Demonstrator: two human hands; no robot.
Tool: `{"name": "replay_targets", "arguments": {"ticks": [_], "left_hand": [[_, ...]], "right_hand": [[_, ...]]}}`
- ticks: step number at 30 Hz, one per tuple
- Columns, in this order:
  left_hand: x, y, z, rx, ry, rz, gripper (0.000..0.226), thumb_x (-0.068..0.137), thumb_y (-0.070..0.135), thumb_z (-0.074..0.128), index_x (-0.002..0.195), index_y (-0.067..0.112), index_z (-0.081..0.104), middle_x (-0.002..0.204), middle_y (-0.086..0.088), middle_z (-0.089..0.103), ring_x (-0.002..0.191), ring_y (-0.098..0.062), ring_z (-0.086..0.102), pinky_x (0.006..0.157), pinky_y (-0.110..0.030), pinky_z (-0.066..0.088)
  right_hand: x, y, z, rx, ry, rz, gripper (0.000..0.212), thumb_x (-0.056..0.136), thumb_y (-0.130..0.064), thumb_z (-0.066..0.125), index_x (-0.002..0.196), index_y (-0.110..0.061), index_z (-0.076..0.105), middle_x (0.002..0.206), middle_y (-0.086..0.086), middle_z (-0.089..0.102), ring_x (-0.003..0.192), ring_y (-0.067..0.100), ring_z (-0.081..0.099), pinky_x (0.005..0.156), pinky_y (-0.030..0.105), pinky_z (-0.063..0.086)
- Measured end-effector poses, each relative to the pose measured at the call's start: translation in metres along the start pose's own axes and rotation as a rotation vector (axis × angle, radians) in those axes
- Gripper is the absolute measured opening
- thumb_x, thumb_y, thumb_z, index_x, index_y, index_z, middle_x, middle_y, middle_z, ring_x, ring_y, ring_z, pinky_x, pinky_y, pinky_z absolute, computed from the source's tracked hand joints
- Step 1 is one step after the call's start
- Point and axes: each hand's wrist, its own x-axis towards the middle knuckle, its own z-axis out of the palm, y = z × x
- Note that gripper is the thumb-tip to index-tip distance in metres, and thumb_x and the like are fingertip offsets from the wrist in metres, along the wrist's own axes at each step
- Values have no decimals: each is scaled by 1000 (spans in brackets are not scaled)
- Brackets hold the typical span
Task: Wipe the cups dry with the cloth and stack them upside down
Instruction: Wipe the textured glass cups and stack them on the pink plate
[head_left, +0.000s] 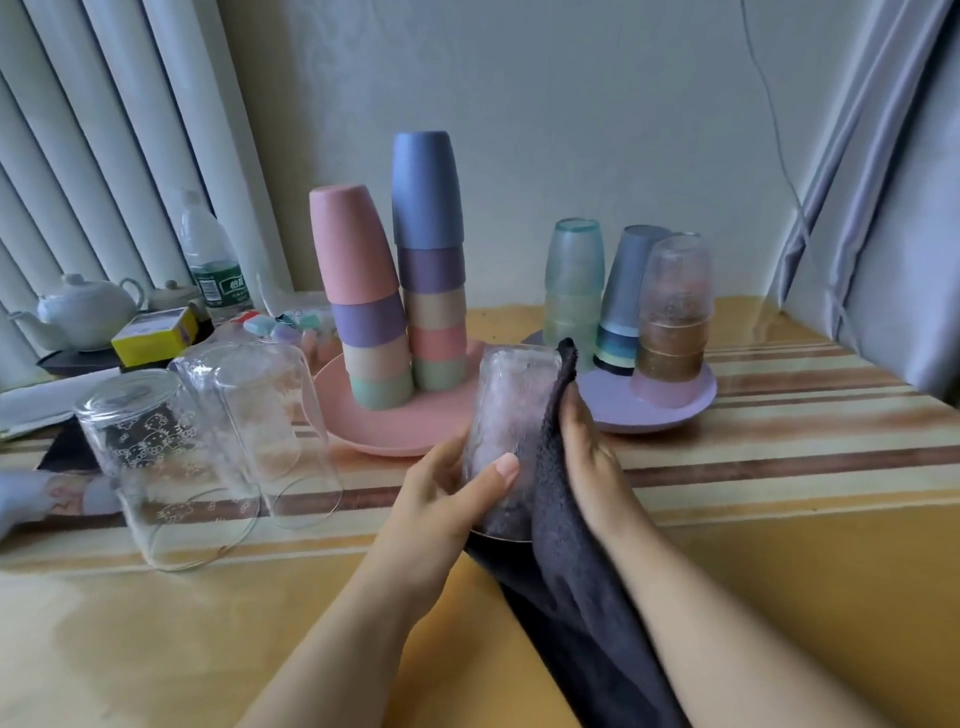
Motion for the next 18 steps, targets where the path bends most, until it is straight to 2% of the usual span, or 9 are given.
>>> {"name": "replay_targets", "arguments": {"ticks": [4,6,9,11,12,14,15,17,18], "left_hand": [[0,4,-2,-195,-38,-64,40,74,32,74,107,10,72,110,-15,72,102,-28,69,86,-34,55],[1,7,-4,-323,-81,-87,57,71,36,80,116,3,68,119,-22,66,110,-33,65,94,-40,53],[4,7,-8,-388,-93,-78,72,74,42,78,130,1,57,132,-25,57,125,-38,54,111,-53,36],[7,5,-11,-402,-43,-87,66,77,40,72,130,2,58,132,-24,58,125,-38,54,113,-54,32],[9,3,-12,-404,-20,-93,65,79,41,68,130,3,58,132,-24,59,125,-37,54,114,-54,32],[10,2,-11,-395,21,-95,66,78,42,66,131,3,56,131,-22,60,124,-35,56,112,-51,35],[12,1,-9,-373,51,-84,66,78,42,67,132,5,55,129,-19,61,121,-32,58,109,-49,40],[13,0,-5,-292,156,-46,53,78,40,67,122,13,56,117,-10,67,103,-22,67,89,-38,52],[12,-1,-2,-202,230,-12,44,77,41,65,113,17,57,108,-7,69,94,-19,68,82,-35,52]], "right_hand": [[12,-13,-9,39,-6,37,41,102,-18,23,142,-11,27,129,-10,32,119,-2,26,87,-2,23],[10,-18,-10,101,-48,55,35,101,-19,29,135,-13,37,126,-8,38,115,1,32,81,2,30],[8,-22,0,141,-103,145,15,100,-25,31,107,-26,44,114,-14,48,105,-2,44,83,6,32],[-3,-17,9,136,-187,131,28,99,-35,28,98,-26,54,94,-20,65,85,-12,58,70,0,40],[-7,-12,12,140,-228,119,40,94,-48,29,107,-23,56,93,-19,67,83,-12,60,65,-1,42],[-12,5,12,121,-313,56,96,66,-86,35,137,-21,41,124,-17,52,110,-8,48,80,-1,39],[-12,13,12,95,-303,9,108,59,-92,37,143,-23,32,137,-17,40,124,-5,37,96,6,35],[-6,19,15,100,-255,15,86,76,-78,43,144,-28,30,149,-12,33,137,2,30,114,27,26],[-2,18,14,86,-219,14,70,84,-68,42,142,-31,33,146,-17,36,134,-6,31,112,19,25]]}}
